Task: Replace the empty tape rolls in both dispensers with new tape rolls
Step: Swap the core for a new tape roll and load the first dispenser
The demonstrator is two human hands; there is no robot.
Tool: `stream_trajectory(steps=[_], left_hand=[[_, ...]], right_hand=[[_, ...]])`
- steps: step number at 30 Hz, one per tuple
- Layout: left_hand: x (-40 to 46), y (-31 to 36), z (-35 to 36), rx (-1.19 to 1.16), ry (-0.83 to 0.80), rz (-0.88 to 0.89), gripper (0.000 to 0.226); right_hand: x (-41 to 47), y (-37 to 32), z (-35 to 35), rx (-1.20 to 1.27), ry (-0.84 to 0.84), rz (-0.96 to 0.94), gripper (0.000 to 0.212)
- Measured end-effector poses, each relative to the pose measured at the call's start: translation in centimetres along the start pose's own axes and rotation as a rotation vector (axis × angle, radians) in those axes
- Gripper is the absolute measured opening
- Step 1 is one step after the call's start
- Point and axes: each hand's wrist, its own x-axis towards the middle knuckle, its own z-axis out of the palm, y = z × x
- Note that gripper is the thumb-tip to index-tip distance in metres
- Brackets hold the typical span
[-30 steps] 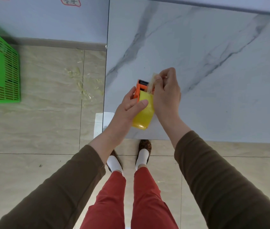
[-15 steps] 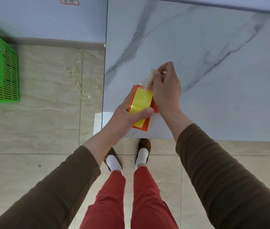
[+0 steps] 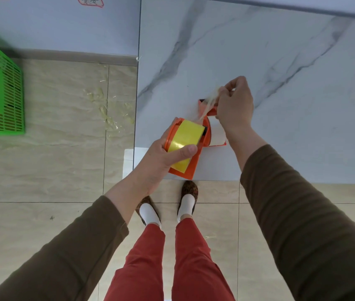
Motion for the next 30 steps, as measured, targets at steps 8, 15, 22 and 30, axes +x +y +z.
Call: stream_trajectory(steps=[8,15,22,30], left_hand=[[-0.6,0.2,-0.4,0.062,0.016,0.091,0.114],[-1.0,1.0,-0.3,0.209,-0.041,0.138,0.119],[-1.5,1.2,-0.2,0.498,0.034,0.411,0.097],[-1.0,0.2,-0.4,0.621,0.121,0.533,0.041]], right_hand=[[-1.7,1.1,-0.5,0.283,-0.36,0.199,0.036],[-2.1,0.0,-1.1,0.455,-0.493,0.209,0.023],[-3.0,-0.3,-1.0,0.28,-0.408,-0.102,0.026],[-3.2,-1.0,-0.7,0.356,-0.264,-0.053,0.014]])
